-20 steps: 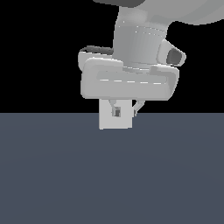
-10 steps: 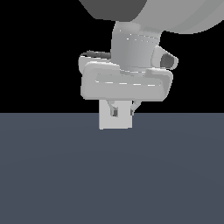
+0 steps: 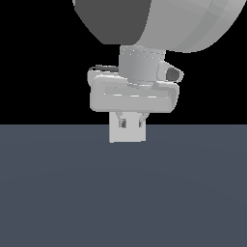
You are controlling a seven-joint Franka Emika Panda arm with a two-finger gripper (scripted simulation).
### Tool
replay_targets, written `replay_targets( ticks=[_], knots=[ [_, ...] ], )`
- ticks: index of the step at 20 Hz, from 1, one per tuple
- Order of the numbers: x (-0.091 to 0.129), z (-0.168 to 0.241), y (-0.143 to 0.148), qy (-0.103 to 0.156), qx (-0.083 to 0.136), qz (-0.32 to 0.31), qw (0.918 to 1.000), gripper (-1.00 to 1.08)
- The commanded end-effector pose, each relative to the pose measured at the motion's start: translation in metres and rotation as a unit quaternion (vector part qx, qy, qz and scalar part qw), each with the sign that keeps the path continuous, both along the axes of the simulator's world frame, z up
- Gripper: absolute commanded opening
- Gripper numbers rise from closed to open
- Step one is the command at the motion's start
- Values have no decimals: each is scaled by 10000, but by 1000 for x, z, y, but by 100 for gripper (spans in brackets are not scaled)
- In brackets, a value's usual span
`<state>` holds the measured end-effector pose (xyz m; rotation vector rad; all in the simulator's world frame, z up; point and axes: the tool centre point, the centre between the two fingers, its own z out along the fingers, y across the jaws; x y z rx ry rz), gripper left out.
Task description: Plug the charger into the wall socket.
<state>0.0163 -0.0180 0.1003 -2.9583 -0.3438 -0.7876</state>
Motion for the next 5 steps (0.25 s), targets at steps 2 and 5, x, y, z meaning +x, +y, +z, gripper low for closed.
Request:
replay_targets(
  ticks=[2, 5],
  knots=[
    [3, 0, 0, 1, -4, 1, 10000, -100],
    [2, 0, 0, 1, -6, 3, 10000, -100]
  ],
)
